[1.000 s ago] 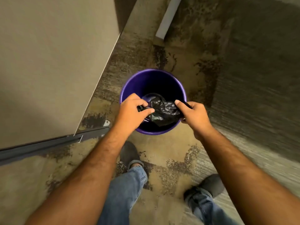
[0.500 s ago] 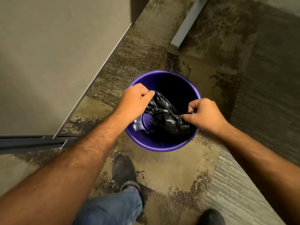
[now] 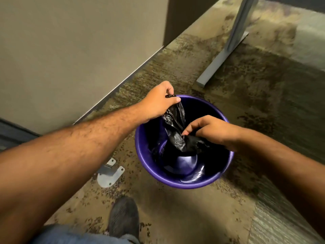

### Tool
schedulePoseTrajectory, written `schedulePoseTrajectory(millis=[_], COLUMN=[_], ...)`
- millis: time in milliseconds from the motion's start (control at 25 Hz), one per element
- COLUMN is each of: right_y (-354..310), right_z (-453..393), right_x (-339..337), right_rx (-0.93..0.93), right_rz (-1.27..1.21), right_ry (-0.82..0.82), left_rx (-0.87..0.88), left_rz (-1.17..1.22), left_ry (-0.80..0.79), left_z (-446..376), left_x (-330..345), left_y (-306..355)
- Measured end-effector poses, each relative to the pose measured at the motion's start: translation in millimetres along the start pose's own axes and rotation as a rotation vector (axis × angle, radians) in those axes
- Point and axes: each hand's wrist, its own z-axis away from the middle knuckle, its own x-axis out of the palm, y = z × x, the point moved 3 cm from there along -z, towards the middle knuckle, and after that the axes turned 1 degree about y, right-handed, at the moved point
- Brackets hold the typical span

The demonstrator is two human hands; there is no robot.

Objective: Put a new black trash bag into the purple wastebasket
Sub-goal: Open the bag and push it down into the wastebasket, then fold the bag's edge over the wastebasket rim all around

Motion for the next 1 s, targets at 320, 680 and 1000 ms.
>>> schedulePoseTrajectory(millis=[320, 680, 1000], right_y=[31, 1, 4], right_z=[49, 48, 32], right_x=[-9, 5, -9], right_rx=[-0.043, -0.021, -0.074], right_rz=[-0.601, -0.417, -0.634], right_ry=[0.65, 0.065, 0.358], left_rx=[0.338, 0.251, 0.344], left_rz=[-0.238, -0.111, -0.133], left_ry=[-0.388, 0.015, -0.337], left_z=[25, 31, 39], left_x=[0, -7, 0], left_y=[22, 44, 48])
